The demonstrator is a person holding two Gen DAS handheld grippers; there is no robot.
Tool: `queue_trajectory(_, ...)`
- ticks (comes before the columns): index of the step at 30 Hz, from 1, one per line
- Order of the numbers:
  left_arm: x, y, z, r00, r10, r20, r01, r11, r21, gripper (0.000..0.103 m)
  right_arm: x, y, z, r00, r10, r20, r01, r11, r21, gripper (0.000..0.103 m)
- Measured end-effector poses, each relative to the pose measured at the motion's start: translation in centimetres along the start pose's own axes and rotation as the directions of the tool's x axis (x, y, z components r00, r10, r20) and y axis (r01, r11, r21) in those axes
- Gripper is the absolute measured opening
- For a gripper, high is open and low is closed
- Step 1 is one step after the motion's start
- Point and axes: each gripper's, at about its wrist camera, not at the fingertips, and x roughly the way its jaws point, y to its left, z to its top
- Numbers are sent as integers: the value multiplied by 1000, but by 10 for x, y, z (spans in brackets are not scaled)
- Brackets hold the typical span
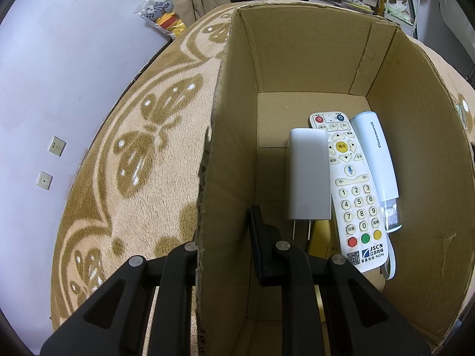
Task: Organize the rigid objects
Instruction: 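Carry the car keys over the box and release them inside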
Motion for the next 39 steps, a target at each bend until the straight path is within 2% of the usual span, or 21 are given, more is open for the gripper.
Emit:
queue_trajectory(4, 0, 0, 0, 1000, -1, -1, 1, 1000, -2, 17, -17, 4, 11, 997, 10, 71, -11, 1000, 7, 3)
queue_trajectory(8, 0, 0, 0, 1000, -2, -1, 2, 1000, -3, 17, -46, 13, 24, 984, 47, 172, -45, 999, -10, 3)
queue_trajectory(11, 0, 0, 0, 1000, -1, -1, 1, 1000, -1, 17, -59, 23, 32, 973, 81, 215, -74, 996, -41, 3)
queue_trajectory(20, 0, 0, 0, 1000, 0, 0, 0, 1000, 0, 17, -69, 62, 42, 948, 158, 277, -125, 983, -134, 3)
queue_trajectory(25, 0, 0, 0, 1000, -1, -1, 1, 1000, -1, 17, -69, 85, 42, 936, 210, 281, -161, 969, -189, 3)
queue_trajectory(28, 0, 0, 0, 1000, -1, -1, 1, 1000, -1, 17, -65, 99, 38, 936, 226, 269, -168, 961, -222, 3)
queue_trajectory(39, 0, -1, 0, 1000, -1, -1, 1, 1000, -1, 17, -40, 113, 15, 955, 214, 204, -160, 955, -252, 3)
